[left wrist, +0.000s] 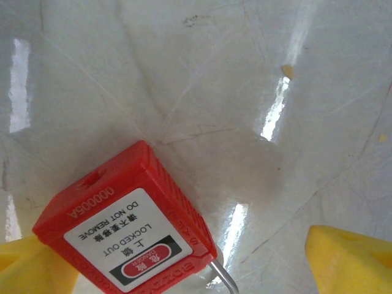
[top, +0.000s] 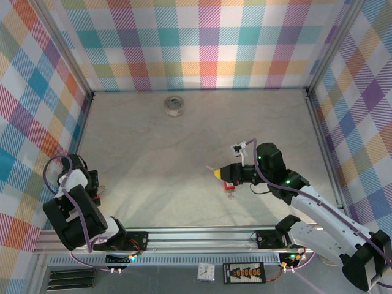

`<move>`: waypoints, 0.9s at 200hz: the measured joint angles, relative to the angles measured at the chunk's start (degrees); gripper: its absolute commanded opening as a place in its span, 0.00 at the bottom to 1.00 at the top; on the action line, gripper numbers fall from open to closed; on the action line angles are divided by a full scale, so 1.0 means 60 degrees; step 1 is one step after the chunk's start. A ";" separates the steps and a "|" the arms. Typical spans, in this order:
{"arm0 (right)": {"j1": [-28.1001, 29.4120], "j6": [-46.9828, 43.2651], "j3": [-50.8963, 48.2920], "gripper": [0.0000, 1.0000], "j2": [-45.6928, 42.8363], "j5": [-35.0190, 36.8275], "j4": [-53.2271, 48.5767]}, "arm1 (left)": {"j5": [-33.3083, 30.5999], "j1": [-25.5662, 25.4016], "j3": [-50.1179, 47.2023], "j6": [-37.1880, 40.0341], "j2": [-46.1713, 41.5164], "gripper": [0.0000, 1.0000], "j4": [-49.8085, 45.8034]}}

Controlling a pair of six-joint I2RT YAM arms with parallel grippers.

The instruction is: Unlock with the key

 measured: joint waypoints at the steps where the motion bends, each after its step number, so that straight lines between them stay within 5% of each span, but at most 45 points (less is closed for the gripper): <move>1: 0.0000 0.0000 -0.0004 0.00 0.0000 0.0000 0.0000 | -0.0004 0.0000 0.0000 0.0011 0.0004 0.87 -0.0007; 109: 0.0000 -0.0011 -0.0051 0.00 -0.0033 0.0025 -0.0131 | -0.0073 0.0073 0.0066 0.0510 0.0200 0.45 -0.0685; 180: 0.0000 -0.0080 -0.0051 0.00 -0.0033 0.0178 -0.0299 | 0.0076 -0.0047 0.0084 0.1155 0.0120 0.31 -0.0823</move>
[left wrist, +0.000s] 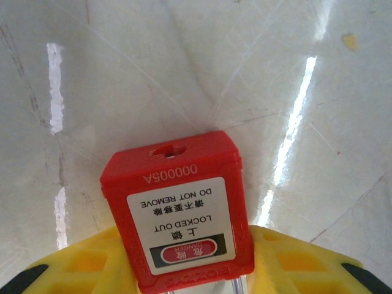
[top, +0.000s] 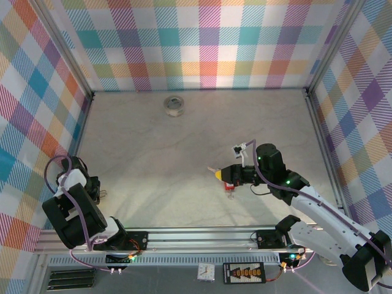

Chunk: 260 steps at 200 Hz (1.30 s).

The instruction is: Unlock with the key

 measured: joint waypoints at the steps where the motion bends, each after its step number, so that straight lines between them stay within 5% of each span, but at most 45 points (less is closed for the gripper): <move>1: 0.0000 -0.0004 0.0000 0.00 0.0000 0.0004 -0.0004 | -0.0011 -0.0011 0.0000 0.0007 0.0000 0.31 -0.0004; 37: 0.0000 -0.0040 0.0004 0.00 0.0007 0.0044 -0.0051 | -0.0178 -0.1249 0.0120 0.0350 0.0120 0.26 0.0375; 105: -0.0499 -0.0095 0.0160 0.00 0.0820 0.0499 -0.0878 | 0.0280 -0.4925 0.1555 0.2364 0.0277 0.22 0.0965; 210: -0.1829 -0.0831 0.1494 0.00 0.1654 0.0470 -0.2900 | 0.1038 -0.9799 0.4648 0.8164 0.1188 0.17 0.0525; 260: -0.2736 -0.1271 0.1512 0.00 0.0772 0.0579 -0.4080 | 0.1548 -1.1136 0.4743 1.1806 0.1038 0.17 0.0750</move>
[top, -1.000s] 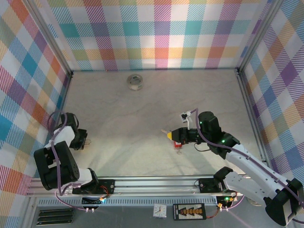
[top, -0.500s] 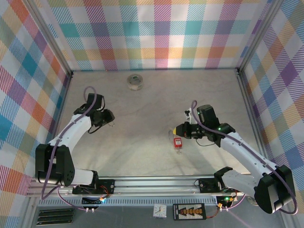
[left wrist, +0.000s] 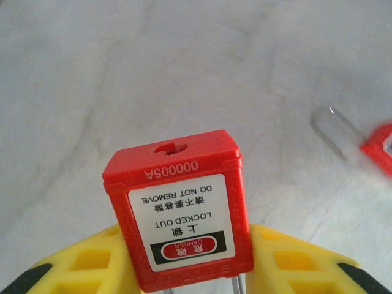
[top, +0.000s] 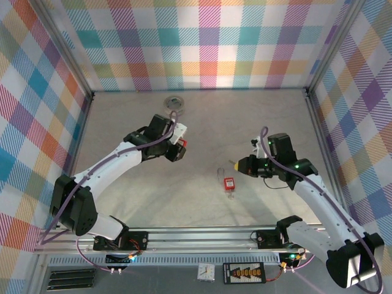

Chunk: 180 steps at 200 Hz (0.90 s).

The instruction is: Unlock with the key

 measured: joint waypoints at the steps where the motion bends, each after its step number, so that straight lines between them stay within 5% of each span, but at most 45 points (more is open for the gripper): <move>1: -0.0015 -0.0025 0.0004 0.00 -0.0018 -0.0011 -0.0022 | 0.0036 -0.0040 -0.0029 0.0193 -0.0036 0.17 0.0018; 74: 0.0149 -0.1239 0.0747 0.00 0.0379 -0.1996 -0.0623 | -0.0251 -0.2164 -0.0863 0.6189 -0.1665 0.09 -0.0189; 117: 0.1169 -0.1603 0.0801 0.00 0.0940 -0.2725 -0.0645 | -0.0874 -0.3158 -0.0871 0.7949 -0.1665 0.03 -0.0397; 180: 0.2240 -0.1807 0.0838 0.00 0.1603 -0.2885 -0.0688 | -0.1129 -0.3464 -0.0878 0.8990 -0.1723 0.01 -0.0397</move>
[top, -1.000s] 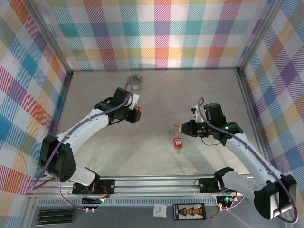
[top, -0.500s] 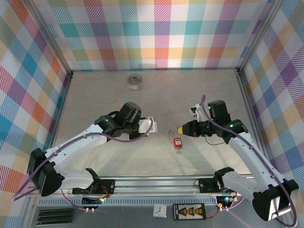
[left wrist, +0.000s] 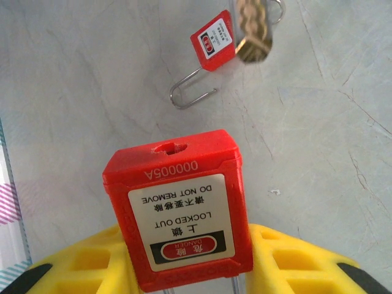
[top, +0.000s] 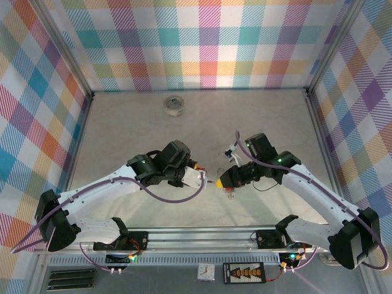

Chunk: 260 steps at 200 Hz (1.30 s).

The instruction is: Unlock with the key

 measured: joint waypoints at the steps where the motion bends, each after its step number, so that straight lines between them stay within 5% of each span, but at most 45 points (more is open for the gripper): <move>1: 0.0000 0.0000 0.0000 0.00 0.0007 0.0000 0.0004 | -0.0004 -0.0004 0.0000 0.0011 0.0000 0.01 0.0000; 260: -0.0025 0.0302 0.0087 0.00 0.0739 0.0535 0.0372 | -0.0229 -0.0499 0.0000 -0.0117 0.0375 0.00 0.0036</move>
